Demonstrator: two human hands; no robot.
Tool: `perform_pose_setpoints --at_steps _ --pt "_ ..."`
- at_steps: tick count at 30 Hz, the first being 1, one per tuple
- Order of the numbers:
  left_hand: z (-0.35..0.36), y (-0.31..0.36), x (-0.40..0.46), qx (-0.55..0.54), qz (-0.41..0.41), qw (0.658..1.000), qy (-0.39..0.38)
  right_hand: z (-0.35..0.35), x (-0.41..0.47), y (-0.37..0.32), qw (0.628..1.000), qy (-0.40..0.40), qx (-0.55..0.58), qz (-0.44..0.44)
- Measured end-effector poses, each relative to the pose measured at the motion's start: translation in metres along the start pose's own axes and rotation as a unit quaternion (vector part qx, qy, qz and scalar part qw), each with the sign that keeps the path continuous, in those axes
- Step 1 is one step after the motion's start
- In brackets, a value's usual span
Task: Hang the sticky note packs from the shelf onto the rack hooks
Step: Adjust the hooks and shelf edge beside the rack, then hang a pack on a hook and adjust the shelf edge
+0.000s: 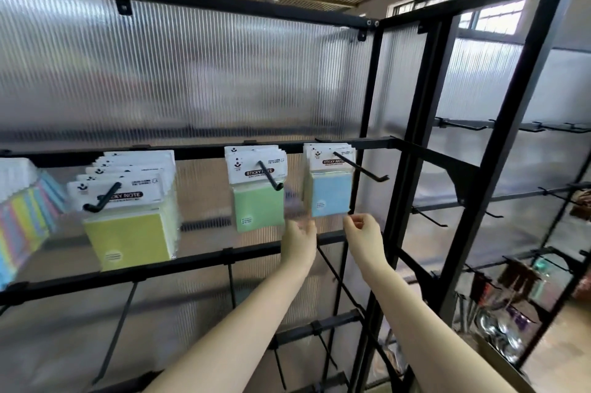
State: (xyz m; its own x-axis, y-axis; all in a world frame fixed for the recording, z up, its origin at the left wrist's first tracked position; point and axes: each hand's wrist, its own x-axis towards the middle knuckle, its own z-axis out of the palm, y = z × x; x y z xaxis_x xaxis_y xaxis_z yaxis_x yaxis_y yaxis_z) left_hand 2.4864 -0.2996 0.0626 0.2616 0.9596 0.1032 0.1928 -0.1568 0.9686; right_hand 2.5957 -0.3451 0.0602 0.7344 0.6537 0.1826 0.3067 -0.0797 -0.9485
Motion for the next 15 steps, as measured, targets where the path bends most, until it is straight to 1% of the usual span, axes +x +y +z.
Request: perform_pose_setpoints --at_steps 2,4,8,10,12,15 --pt "-0.011 -0.011 -0.011 0.048 0.000 0.998 -0.049 0.002 -0.017 0.003 0.999 -0.021 -0.030 -0.007" --pt "-0.025 -0.019 -0.022 0.091 0.020 0.991 -0.093 0.007 -0.037 0.001 0.997 -0.038 -0.055 -0.029" --pt "-0.063 -0.030 -0.044 0.161 0.043 0.977 -0.132 0.022 -0.075 -0.014 0.986 -0.074 -0.135 -0.069" --pt "-0.094 -0.035 -0.060 0.188 0.044 0.972 -0.137 0.034 -0.099 -0.025 0.978 -0.095 -0.166 -0.081" --pt "-0.132 -0.039 -0.079 0.217 0.058 0.967 -0.123 0.050 -0.127 -0.038 0.971 -0.126 -0.178 -0.093" --pt "-0.196 -0.048 -0.112 0.258 0.084 0.961 -0.060 0.081 -0.174 -0.058 0.962 -0.164 -0.181 -0.118"
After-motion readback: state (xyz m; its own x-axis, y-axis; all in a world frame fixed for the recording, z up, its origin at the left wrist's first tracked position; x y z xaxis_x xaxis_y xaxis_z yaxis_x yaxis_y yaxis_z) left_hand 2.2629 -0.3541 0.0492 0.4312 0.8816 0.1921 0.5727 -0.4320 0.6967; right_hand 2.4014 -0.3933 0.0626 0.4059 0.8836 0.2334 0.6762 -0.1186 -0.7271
